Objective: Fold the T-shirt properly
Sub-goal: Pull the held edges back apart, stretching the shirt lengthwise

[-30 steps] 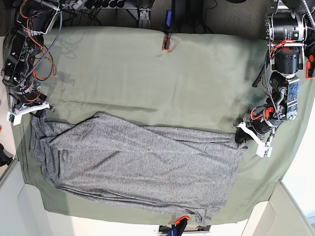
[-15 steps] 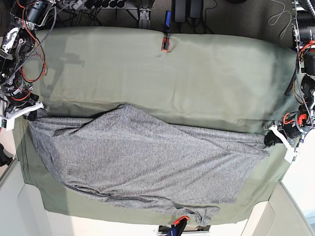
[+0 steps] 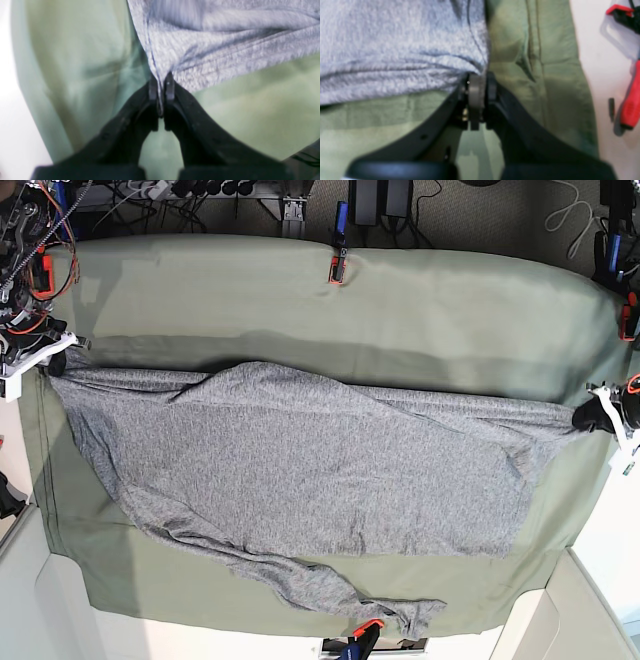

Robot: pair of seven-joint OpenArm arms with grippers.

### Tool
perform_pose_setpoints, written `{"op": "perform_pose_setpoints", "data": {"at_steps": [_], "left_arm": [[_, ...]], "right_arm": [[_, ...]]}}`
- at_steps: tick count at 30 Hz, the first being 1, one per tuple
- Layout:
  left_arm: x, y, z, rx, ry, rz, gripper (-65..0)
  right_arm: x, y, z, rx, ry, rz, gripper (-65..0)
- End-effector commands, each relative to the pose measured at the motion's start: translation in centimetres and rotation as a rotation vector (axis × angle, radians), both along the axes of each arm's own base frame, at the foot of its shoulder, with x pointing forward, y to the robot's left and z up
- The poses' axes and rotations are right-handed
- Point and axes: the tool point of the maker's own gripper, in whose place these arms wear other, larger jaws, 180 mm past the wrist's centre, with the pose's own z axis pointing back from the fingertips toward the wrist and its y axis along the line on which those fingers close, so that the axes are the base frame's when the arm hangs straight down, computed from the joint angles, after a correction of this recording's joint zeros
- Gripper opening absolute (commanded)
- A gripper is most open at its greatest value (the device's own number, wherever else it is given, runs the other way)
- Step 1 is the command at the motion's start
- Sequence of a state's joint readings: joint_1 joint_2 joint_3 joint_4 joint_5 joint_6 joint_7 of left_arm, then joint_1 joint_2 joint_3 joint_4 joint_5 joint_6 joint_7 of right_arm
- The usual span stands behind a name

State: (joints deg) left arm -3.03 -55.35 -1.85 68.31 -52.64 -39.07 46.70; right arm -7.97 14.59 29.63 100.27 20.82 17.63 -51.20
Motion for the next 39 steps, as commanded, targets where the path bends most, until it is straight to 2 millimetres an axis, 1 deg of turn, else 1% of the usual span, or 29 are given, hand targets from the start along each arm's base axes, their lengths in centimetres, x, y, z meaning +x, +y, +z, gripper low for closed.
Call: {"op": "perform_pose_setpoints", "data": {"at_steps": [1, 4, 6, 10, 11, 14, 17, 21, 29, 30, 35, 36, 39], "left_arm": [[-0.1, 2.2, 1.5, 0.067, -0.003, 0.020, -65.0], [-2.0, 3.0, 0.7, 0.064, 0.037, 0.048, -65.0], [-2.9, 3.1, 0.8, 0.034, 0.033, 0.051, -65.0], [-5.2, 4.6, 0.8, 0.014, 0.041, 0.116, -65.0], [-5.6, 4.8, 0.7, 0.012, 0.046, 0.125, -65.0], [-6.6, 5.0, 0.2, 0.014, 0.070, 0.131, -65.0], [-8.0, 4.8, -0.9, 0.012, 0.108, 0.132, -65.0], [-8.0, 3.9, -1.7, -0.026, 0.080, 0.139, -65.0], [-8.3, 2.0, -3.4, -0.093, 0.069, 0.156, -65.0], [-8.3, 1.9, -3.5, -0.097, 0.069, 0.157, -64.4], [-8.3, 1.9, -3.5, -0.098, 0.069, 0.157, -37.7], [-8.3, 1.8, -3.5, -0.099, 0.069, 0.157, -34.9], [-7.9, 1.7, -3.1, -0.119, 0.053, 0.160, -34.5]], "right_arm": [[-0.2, -1.4, 0.9, -0.047, -0.018, -0.019, -65.0], [-1.7, -1.5, 0.3, -0.055, 0.015, -0.020, -65.0], [-2.7, -1.5, 0.2, -0.062, 0.031, -0.017, -65.0], [-4.7, -1.6, -0.8, -0.067, 0.080, -0.018, -65.0], [-5.1, -1.6, -1.0, -0.067, 0.089, -0.015, -65.0], [-5.0, -1.6, -1.0, -0.069, 0.089, -0.011, -65.0], [-5.4, -1.6, -1.3, -0.073, 0.112, -0.011, -65.0], [-6.2, -1.6, -1.7, -0.074, 0.126, -0.011, -65.0], [-5.8, -1.6, -1.5, -0.077, 0.103, -0.001, -65.0], [-5.8, -1.6, -1.5, -0.077, 0.103, -0.001, -62.5], [-5.6, -1.5, -1.3, -0.076, 0.092, -0.001, -43.1], [-5.5, -1.4, -1.2, -0.068, 0.083, -0.001, -40.0], [-5.0, -1.1, -1.0, -0.042, 0.061, 0.000, -32.0]]}}
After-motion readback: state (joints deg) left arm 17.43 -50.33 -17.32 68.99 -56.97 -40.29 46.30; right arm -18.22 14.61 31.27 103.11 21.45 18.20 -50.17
